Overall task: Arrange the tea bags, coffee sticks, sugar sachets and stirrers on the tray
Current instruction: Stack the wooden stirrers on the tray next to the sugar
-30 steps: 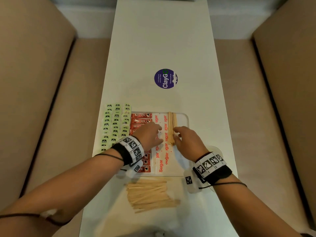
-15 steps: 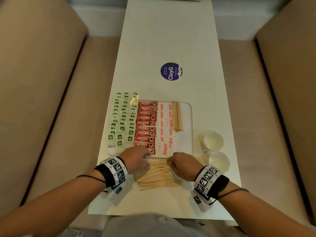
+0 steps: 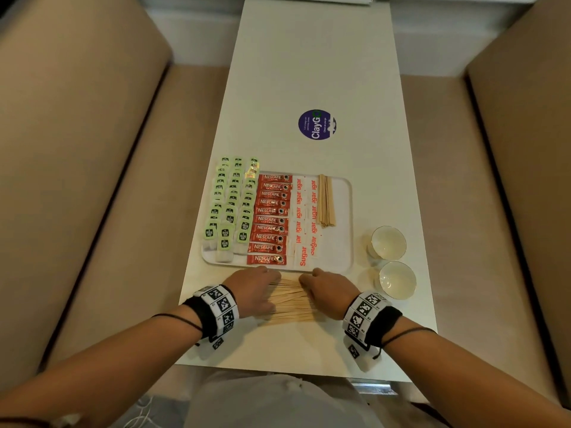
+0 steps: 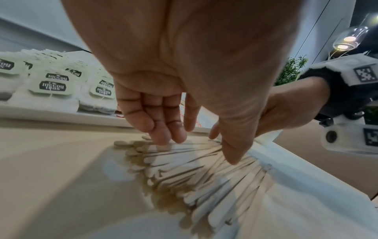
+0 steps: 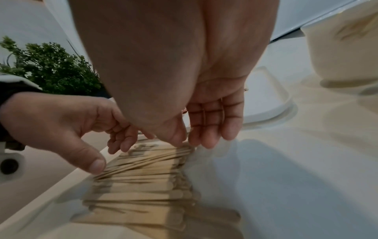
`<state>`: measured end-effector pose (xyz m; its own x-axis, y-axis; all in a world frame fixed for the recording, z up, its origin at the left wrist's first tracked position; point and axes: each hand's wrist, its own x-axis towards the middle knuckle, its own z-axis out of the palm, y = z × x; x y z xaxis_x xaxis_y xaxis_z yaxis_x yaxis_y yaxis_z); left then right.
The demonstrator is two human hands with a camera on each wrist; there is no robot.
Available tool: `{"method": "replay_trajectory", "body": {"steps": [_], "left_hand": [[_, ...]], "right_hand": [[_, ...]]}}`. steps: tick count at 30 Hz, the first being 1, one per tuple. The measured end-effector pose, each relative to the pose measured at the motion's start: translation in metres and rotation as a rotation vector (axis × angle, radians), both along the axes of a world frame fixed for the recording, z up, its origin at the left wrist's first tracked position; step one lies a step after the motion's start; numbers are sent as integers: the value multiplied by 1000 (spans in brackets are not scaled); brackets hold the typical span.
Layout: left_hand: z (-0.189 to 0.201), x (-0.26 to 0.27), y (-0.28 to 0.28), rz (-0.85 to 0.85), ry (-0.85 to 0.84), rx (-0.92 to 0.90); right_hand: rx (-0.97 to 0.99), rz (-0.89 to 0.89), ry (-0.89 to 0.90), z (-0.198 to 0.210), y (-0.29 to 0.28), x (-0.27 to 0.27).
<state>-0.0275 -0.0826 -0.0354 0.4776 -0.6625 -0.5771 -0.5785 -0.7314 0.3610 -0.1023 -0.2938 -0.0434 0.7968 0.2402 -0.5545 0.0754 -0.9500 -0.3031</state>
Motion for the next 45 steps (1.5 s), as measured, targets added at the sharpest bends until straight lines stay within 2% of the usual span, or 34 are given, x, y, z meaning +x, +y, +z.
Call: {"method": "replay_trajectory", "body": {"steps": [4,8,15,19,24,32,45], "left_hand": [[-2,-5,-1,26,-30,39],[-9,-10,0,33,-97,63],[-17,-18,2,-61,-248,47],[-18,-18,3,-34,-218,63],[-15,-17,-1,11,-157,53],[-13,-15,-7,-6,-111,97],[-14,-12,-1,-6,-64,50]], "right_hand": [[-1,2,-27,3,6,5],[-60,50,29,6,15,4],[-83,125,-42,8,25,4],[-77,245,-132,3,32,5],[-59,296,-156,-4,35,7],[-30,300,-126,-6,35,15],[12,229,-77,-9,38,16]]}}
